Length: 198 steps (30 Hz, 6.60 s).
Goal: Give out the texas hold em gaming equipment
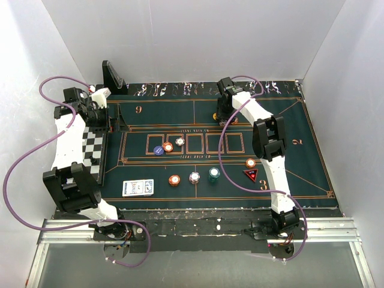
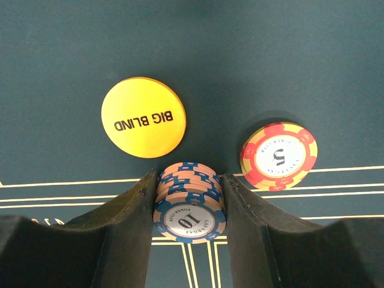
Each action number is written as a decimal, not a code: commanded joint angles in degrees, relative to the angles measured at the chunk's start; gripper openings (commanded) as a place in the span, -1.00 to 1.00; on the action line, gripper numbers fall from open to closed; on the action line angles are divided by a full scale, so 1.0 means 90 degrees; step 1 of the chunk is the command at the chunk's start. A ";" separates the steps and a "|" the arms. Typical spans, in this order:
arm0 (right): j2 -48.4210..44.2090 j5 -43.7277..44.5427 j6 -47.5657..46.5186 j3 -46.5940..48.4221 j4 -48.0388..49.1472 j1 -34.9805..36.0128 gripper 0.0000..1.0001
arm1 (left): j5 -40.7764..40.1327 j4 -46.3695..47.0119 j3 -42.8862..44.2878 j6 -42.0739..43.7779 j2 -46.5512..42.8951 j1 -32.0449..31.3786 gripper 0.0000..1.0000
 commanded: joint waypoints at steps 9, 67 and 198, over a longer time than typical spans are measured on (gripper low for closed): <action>-0.0429 -0.0035 0.0163 -0.0082 -0.0127 0.0068 0.57 | 0.0061 0.0071 -0.0013 0.0119 -0.0198 0.0069 0.96; -0.2929 -0.0826 -0.0794 -0.4838 0.1133 0.3857 0.51 | 0.0257 -0.0192 0.0211 -0.0232 -0.0667 0.0069 0.96; -0.5215 0.0043 0.0759 -0.6039 0.0273 0.2920 0.84 | 0.0530 0.0159 -0.0101 -0.0301 -0.0735 0.0069 0.96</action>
